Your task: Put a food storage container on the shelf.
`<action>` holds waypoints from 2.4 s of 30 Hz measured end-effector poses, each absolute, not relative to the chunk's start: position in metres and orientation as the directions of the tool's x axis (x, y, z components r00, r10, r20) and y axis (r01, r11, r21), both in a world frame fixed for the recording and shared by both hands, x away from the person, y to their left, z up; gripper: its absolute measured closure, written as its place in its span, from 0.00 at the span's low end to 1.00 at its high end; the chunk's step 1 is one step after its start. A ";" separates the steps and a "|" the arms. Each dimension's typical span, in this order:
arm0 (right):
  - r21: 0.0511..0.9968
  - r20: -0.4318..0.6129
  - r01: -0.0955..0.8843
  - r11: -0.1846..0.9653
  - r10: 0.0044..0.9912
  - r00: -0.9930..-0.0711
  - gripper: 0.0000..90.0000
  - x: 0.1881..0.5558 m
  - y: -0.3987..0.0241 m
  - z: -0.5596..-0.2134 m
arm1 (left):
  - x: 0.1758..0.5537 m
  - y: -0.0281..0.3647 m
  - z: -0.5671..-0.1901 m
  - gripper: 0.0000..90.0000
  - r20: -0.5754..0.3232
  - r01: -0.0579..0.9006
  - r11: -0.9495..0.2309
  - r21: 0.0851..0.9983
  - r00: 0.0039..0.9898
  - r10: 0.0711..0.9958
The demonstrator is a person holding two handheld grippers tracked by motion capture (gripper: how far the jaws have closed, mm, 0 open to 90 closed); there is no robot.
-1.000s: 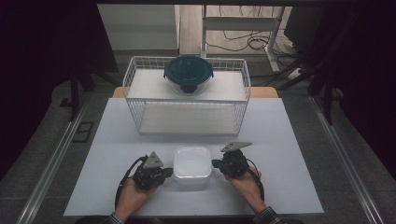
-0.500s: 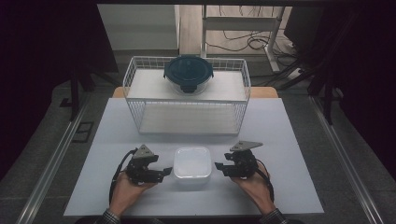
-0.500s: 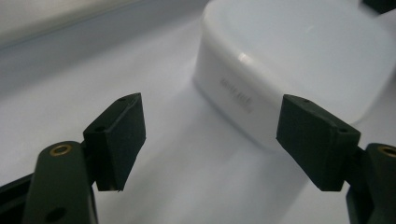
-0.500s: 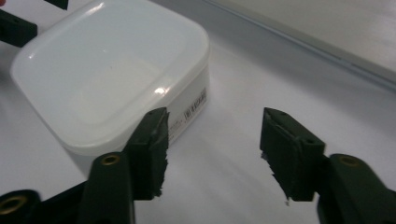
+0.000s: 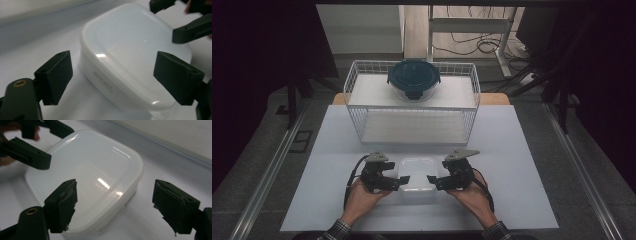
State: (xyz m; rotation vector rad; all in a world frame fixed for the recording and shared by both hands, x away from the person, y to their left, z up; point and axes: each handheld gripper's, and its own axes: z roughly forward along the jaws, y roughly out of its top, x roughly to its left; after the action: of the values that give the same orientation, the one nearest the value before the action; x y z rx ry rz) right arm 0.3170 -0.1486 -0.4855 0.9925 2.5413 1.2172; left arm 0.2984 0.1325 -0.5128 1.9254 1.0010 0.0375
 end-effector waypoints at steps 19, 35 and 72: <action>0.706 0.341 0.651 0.277 0.673 -0.657 0.74 0.287 -0.167 -0.478 | 0.263 0.150 -0.507 0.77 -0.494 0.676 -0.100 0.730 0.623 0.606; 0.765 0.335 0.612 0.198 0.689 -0.642 0.87 0.288 -0.169 -0.468 | 0.265 0.148 -0.497 0.88 -0.424 0.631 -0.092 0.770 0.615 0.665; 0.889 0.235 0.427 0.163 0.639 -0.733 0.87 0.338 -0.155 -0.349 | 0.301 0.161 -0.369 0.88 -0.277 0.457 -0.061 0.887 0.634 0.722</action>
State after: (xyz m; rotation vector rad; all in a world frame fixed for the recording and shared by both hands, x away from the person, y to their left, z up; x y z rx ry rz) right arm 0.3377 -0.1554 -0.3488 1.0430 2.2393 1.6062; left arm 0.3008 0.1607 -0.3686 1.7017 0.9723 0.2859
